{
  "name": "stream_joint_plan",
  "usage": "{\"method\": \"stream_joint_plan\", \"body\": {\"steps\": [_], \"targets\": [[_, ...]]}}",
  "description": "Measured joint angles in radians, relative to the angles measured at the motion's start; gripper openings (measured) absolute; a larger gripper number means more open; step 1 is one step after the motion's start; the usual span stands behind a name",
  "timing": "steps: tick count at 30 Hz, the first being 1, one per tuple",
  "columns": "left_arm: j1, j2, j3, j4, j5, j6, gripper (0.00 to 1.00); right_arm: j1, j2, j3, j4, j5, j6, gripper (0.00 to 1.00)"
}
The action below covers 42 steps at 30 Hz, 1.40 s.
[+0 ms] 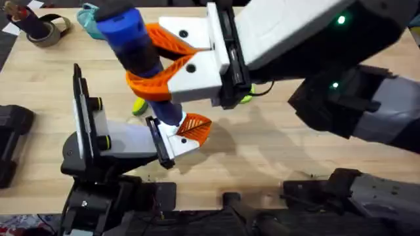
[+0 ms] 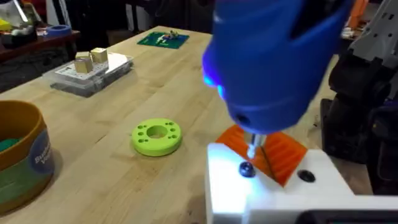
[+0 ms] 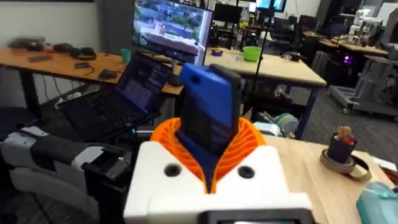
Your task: Pick up the gripper from the table and insert it into the empty holder that is missing its gripper. Then pick up a screw, insert it into the mounting hole, and use the screwdriver to tighten it. Finally, clean up the table by picking up the vegetable and placing it into the bucket.
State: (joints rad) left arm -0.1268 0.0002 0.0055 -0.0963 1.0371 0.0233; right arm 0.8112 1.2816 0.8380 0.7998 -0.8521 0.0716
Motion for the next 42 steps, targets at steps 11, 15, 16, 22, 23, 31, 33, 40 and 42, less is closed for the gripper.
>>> {"method": "stream_joint_plan", "body": {"steps": [11, 15, 16, 22, 23, 31, 33, 40, 42], "targets": [[0.000, 0.000, 0.000, -0.001, 0.008, -0.017, 0.007, 0.000, 0.000, -0.061, 0.099, 0.029, 0.044, 0.025], [0.000, 0.000, 0.000, -0.001, 0.008, -0.017, 0.007, 0.000, 0.000, -0.061, 0.099, 0.029, 0.050, 0.025], [0.000, 0.000, 0.000, -0.001, 0.008, -0.017, 0.007, 0.000, 0.000, -0.061, 0.098, 0.029, 0.051, 0.025], [0.000, 0.000, 0.000, -0.001, 0.008, -0.017, 0.007, 0.000, 0.000, -0.062, 0.098, 0.029, 0.052, 0.025], [0.000, 0.000, 0.000, -0.001, 0.008, -0.017, 0.007, -0.001, 0.000, -0.062, 0.098, 0.029, 0.052, 0.025], [0.000, 0.000, 0.000, -0.001, 0.008, -0.017, 0.007, -0.007, 0.000, -0.062, 0.120, 0.029, 0.052, 0.025], [0.000, 0.000, 0.000, -0.001, 0.008, -0.017, 0.007, -0.008, 0.000, -0.062, 0.141, 0.030, 0.056, 0.025], [0.000, 0.000, 0.000, -0.001, 0.011, -0.018, 0.007, -0.037, -0.002, -0.054, 0.219, 0.031, 0.125, 0.025], [0.000, 0.000, 0.000, -0.001, 0.011, -0.018, 0.007, -0.052, -0.002, -0.042, 0.205, 0.031, 0.143, 0.025]]}}
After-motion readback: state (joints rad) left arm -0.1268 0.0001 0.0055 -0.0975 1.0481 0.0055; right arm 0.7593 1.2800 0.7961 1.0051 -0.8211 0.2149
